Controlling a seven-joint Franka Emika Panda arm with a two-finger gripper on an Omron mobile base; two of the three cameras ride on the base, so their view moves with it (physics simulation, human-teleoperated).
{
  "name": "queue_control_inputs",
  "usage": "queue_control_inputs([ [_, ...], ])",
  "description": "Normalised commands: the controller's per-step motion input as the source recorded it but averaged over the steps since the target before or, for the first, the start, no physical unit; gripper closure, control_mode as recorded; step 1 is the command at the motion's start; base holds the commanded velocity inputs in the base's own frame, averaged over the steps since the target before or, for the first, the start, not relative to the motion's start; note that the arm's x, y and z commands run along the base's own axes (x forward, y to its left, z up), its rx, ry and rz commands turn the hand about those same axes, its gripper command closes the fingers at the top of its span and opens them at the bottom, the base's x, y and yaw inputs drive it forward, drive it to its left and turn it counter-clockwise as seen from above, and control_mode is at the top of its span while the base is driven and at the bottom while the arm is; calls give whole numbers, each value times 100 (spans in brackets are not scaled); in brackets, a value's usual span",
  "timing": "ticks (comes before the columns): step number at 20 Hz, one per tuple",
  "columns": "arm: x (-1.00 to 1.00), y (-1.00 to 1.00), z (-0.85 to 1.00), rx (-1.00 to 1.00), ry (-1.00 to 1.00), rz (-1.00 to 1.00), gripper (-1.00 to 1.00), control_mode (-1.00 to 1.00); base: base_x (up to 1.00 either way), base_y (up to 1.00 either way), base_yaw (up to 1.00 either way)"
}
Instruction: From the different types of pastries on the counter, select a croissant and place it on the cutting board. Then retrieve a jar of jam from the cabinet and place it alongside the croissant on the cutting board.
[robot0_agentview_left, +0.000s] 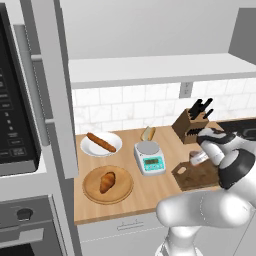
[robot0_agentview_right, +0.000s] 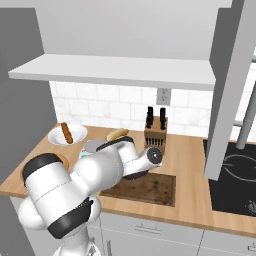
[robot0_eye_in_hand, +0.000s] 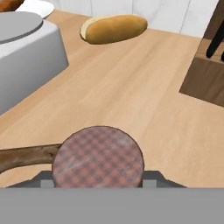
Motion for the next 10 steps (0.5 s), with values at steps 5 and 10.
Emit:
queue_control_inputs([
  [5, -31, 0, -19, 0, -7, 0, 100, -100, 0, 0, 0],
  [10, -17, 0, -24, 0, 0, 0, -100, -100, 0, 0, 0],
])
